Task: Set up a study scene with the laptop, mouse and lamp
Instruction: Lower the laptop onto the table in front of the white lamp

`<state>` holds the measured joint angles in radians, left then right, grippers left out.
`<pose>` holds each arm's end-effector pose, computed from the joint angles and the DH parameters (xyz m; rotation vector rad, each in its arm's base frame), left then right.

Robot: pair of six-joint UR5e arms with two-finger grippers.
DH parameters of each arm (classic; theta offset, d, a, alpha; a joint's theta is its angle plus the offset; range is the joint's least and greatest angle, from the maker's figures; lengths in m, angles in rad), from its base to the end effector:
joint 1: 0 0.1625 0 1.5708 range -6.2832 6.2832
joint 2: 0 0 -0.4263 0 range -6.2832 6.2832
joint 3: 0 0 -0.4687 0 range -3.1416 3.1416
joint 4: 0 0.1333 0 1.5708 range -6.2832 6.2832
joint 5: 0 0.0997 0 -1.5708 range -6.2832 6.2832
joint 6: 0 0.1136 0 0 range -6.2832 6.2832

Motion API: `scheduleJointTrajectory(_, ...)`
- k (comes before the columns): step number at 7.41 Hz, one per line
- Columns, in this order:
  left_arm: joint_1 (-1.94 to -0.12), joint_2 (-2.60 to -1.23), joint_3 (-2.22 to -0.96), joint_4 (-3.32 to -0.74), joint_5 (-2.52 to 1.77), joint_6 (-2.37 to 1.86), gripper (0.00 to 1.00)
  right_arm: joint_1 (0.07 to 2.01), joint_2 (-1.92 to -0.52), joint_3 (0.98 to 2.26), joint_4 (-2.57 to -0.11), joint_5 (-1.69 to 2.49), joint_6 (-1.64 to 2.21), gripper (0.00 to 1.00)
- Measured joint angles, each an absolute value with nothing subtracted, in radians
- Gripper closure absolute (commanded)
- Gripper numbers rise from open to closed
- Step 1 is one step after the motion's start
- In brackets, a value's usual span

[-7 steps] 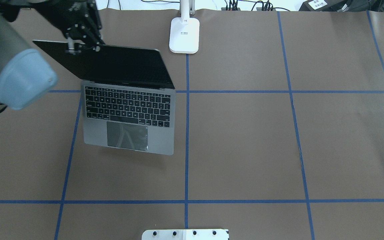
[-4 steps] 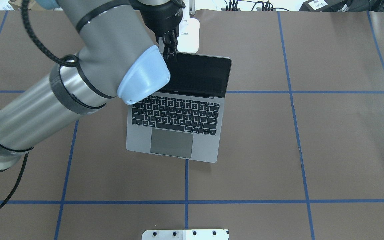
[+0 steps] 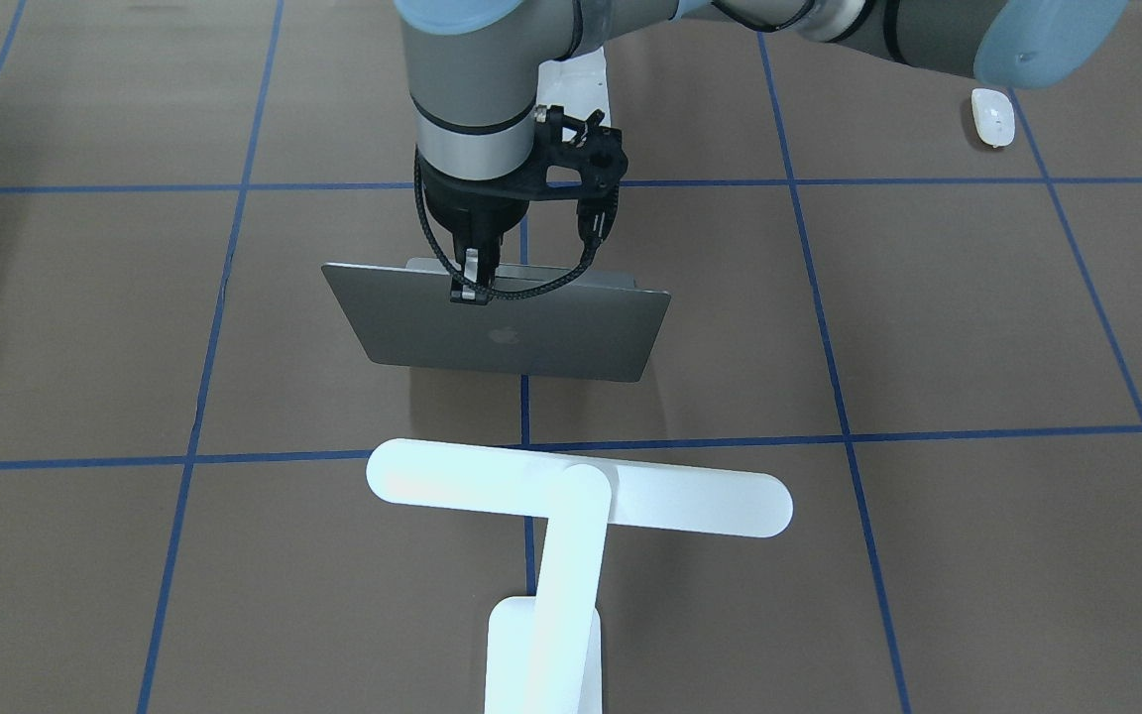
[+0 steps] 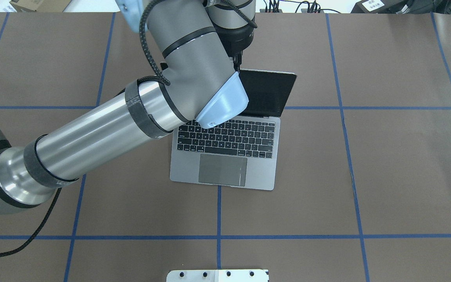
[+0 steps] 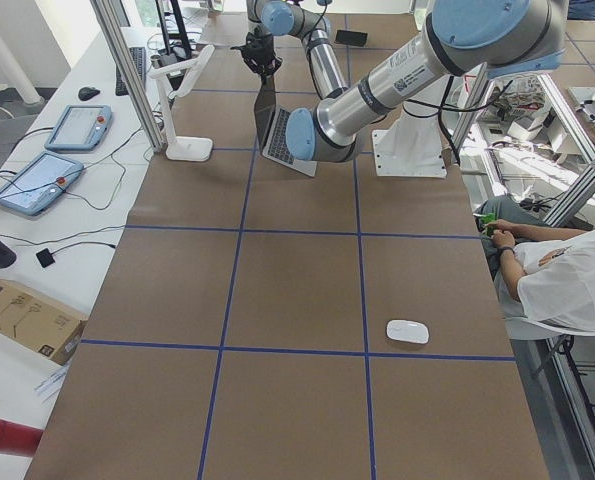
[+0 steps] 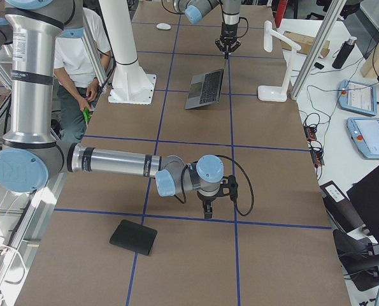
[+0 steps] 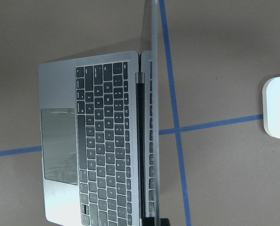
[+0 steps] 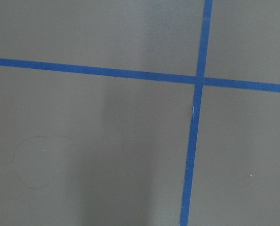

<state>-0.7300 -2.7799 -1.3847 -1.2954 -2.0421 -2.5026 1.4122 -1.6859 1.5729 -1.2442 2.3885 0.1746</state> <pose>0.5303 -0.5842 -0.0803 -0.5673 0.7459 -1.3755 -0.0340 -0.5320 0.6936 0.0637 -0.8366 -0.0723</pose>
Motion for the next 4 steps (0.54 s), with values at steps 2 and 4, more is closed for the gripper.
scheduleJointTrajectory(2, -0.749, -2.787, -1.296, -1.386, -1.997, -2.491, 1.0, 1.413, -1.686, 1.562, -1.243, 2.388, 0.174, 0.01)
scheduleJointTrajectory(4, -0.775, -2.787, -1.224, -1.454, -1.988, -2.475, 1.0, 1.413, -1.686, 1.552, -1.243, 2.388, 0.172, 0.01)
